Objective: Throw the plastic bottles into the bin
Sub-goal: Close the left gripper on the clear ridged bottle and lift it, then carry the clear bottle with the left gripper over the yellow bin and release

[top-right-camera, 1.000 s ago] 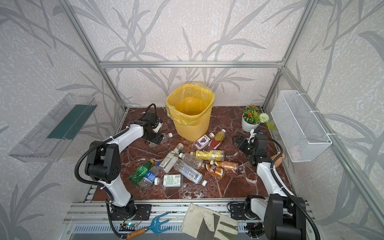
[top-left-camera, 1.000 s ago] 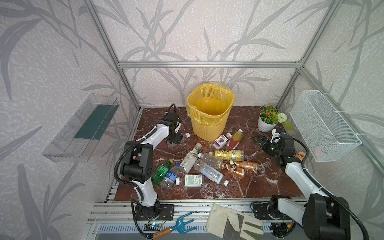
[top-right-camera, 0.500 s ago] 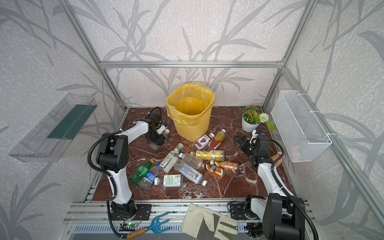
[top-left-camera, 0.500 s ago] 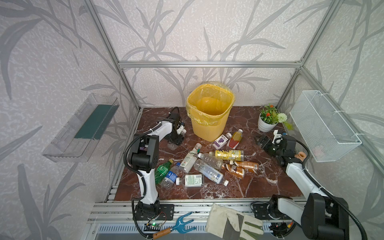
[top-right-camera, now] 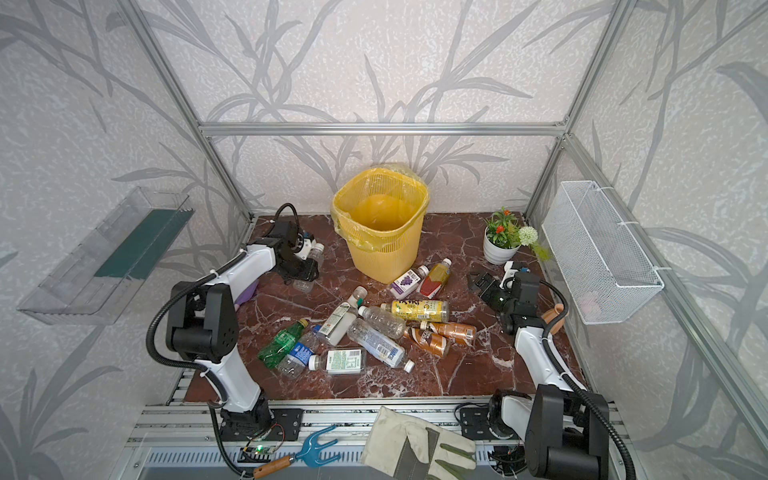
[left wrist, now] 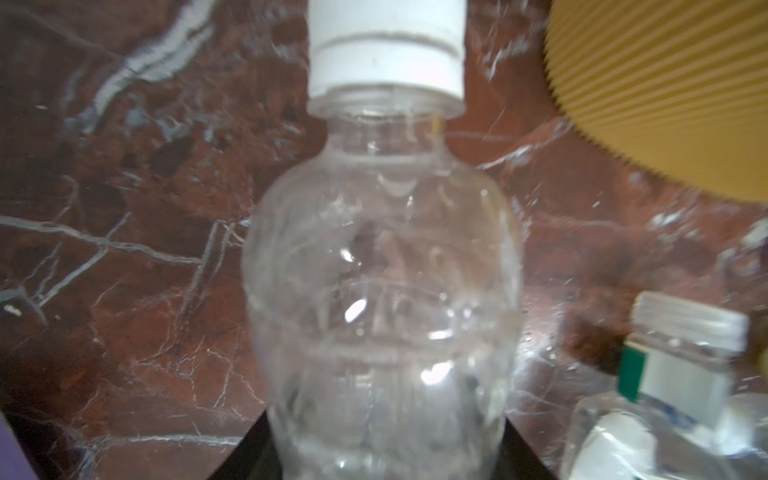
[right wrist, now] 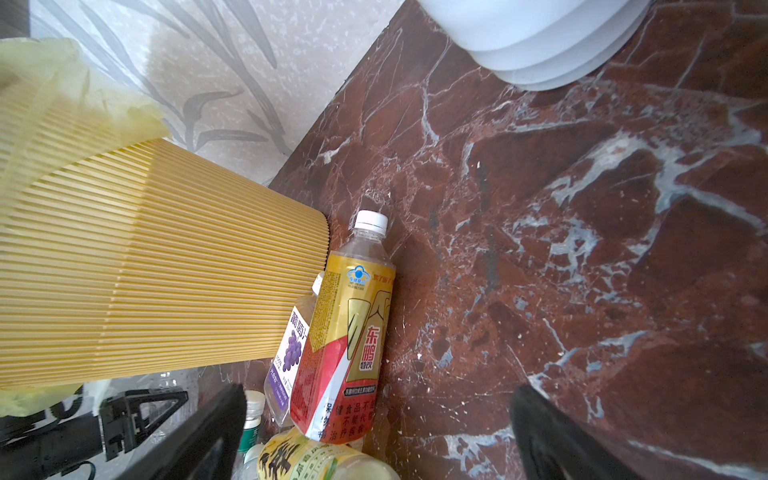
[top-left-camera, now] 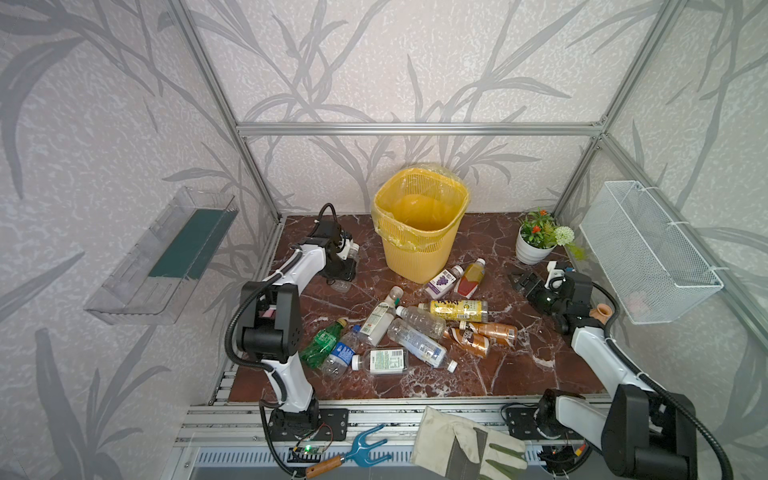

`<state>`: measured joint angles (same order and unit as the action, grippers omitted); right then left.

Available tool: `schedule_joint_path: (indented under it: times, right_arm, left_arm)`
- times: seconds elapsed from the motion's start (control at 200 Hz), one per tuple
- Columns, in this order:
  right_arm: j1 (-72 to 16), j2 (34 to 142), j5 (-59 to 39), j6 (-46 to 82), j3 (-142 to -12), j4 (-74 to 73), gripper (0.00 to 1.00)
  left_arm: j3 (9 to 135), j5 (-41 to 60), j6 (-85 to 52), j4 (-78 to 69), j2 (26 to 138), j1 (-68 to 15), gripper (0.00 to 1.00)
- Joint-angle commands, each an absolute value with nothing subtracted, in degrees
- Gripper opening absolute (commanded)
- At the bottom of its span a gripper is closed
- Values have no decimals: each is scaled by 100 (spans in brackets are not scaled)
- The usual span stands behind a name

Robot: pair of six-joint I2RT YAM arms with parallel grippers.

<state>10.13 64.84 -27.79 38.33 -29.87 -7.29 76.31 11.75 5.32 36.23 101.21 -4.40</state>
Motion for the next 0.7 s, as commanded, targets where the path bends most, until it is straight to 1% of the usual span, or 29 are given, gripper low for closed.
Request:
schedule_joint_path:
  times: [0.0, 0.21, 0.315, 0.44, 0.56, 0.695]
  right_arm:
    - [1028, 6473, -2943, 3814, -2971, -793, 99]
    - [1029, 6338, -2937, 3803, -2963, -734, 99]
    - [1031, 6308, -2931, 3847, -2962, -749, 99]
    - [1035, 6306, -2979, 3944, -2962, -823, 99]
    - [1030, 6319, -3031, 4026, -2918, -943, 99]
    - [1034, 6354, -3154, 4108, -2889, -1081, 100]
  left_arm:
    - [7366, 1707, -44, 3034, 9492, -405, 57]
    - [6884, 1855, -837, 2295, 8380, -374, 57]
    - [6504, 1679, -1521, 1652, 7779, -344, 57]
    - [6194, 1580, -2202, 778, 7209, -323, 61]
    - [6714, 1892, -2488, 542, 7244, -321, 60]
    - [7926, 2859, -2580, 815, 7875, -452, 57]
